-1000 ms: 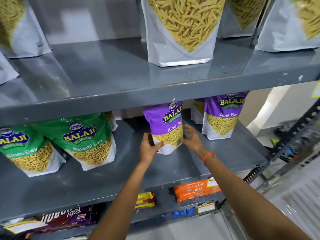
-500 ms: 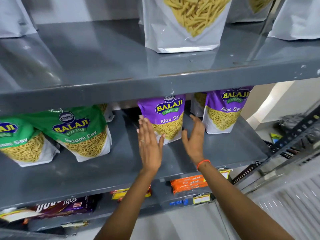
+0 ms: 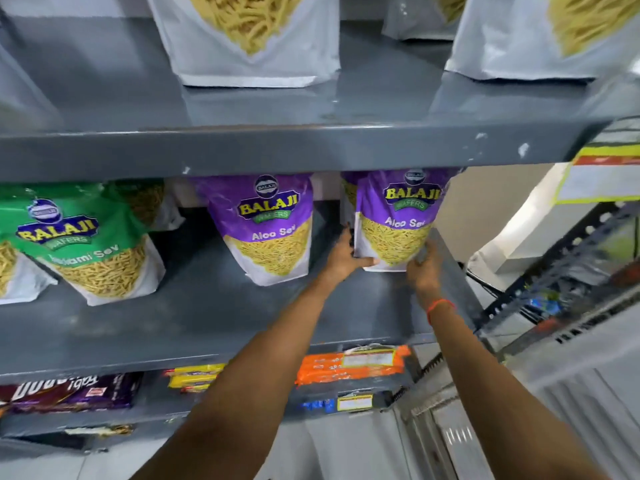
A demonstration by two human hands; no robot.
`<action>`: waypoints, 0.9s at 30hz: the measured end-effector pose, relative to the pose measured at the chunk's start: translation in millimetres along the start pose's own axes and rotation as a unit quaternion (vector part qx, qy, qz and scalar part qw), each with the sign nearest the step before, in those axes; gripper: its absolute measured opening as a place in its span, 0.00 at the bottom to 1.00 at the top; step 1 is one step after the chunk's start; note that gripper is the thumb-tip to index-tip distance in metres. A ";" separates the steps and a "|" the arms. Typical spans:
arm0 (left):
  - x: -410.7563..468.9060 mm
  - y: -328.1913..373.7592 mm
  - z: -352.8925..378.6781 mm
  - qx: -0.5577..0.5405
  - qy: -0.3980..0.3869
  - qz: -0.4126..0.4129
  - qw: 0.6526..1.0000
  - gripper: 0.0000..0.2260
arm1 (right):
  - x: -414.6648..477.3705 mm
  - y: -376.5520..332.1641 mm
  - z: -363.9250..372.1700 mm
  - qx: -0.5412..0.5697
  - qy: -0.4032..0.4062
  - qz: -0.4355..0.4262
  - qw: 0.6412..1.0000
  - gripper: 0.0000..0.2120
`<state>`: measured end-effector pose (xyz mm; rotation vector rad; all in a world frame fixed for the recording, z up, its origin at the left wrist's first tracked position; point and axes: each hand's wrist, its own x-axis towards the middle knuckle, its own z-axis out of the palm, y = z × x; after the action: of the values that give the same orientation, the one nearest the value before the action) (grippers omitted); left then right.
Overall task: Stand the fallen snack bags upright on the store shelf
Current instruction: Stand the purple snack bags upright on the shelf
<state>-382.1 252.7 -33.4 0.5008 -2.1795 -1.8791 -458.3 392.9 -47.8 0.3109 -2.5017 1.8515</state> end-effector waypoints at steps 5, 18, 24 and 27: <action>-2.5 -8.8 8.9 -0.005 0.050 -0.016 0.999 0.22 | 25.6 16.5 -9.0 -0.038 -0.115 0.001 0.993 0.22; -80.8 -19.7 44.7 0.039 0.046 -0.015 0.998 0.20 | -42.7 32.1 -61.1 0.038 -0.131 0.022 0.990 0.21; -115.1 -28.5 61.7 0.032 0.032 0.007 0.999 0.18 | -79.7 38.7 -86.3 0.046 -0.118 0.001 0.992 0.26; -115.9 -27.3 59.8 0.028 0.017 0.001 0.999 0.21 | -87.8 32.3 -85.7 0.035 -0.099 -0.004 0.994 0.28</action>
<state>-295.5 349.4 -63.5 0.5363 -2.2149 -1.7992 -386.8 496.4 -64.0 0.5299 -2.5568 2.0000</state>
